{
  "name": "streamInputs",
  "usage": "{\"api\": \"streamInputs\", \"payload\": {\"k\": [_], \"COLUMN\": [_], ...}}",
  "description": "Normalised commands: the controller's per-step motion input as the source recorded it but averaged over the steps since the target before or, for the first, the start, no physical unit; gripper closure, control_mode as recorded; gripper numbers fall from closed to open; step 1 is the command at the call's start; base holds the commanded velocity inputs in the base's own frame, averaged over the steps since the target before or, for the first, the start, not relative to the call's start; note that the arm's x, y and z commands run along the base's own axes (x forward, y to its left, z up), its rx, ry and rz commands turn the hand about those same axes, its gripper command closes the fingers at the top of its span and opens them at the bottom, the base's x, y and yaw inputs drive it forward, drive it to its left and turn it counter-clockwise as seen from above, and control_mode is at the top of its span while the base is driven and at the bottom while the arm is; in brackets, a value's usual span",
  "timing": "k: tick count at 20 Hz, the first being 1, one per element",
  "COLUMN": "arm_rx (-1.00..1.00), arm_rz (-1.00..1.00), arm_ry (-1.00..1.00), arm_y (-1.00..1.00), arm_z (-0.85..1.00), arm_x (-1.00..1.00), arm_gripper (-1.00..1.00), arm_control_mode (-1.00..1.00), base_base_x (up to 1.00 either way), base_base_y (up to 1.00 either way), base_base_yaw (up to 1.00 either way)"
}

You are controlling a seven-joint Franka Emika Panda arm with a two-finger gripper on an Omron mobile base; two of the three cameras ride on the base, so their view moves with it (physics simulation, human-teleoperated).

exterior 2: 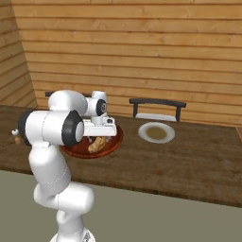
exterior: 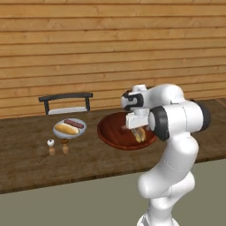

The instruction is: Place one bun and one sausage from the bowl on each plate.

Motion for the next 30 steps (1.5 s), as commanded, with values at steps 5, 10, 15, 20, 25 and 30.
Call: {"api": "streamInputs", "payload": {"k": [5,10,15,20,25,30], "arm_rx": [0.0,0.0,0.0,0.0,-0.02,-0.04], "arm_rz": [-0.01,-0.08,-0.03,0.0,0.0,0.03], "arm_ry": [0.0,0.01,0.03,0.0,0.0,-0.07], "arm_y": [0.2,0.0,0.0,-0.01,-0.13,-0.28], "arm_z": [-0.15,-0.28,-0.08,0.02,0.63,0.78], "arm_x": [-0.12,0.0,0.0,-0.03,-0.48,-0.37], "arm_gripper": [-1.0,-1.0,1.0,1.0,1.0,1.0], "arm_control_mode": [-1.0,-1.0,-1.0,-1.0,-1.0,-1.0], "base_base_x": [0.0,0.0,0.0,0.0,0.0,0.0], "base_base_y": [0.0,0.0,0.0,0.0,0.0,0.0], "base_base_yaw": [0.0,0.0,0.0,0.0,0.0,0.0]}}
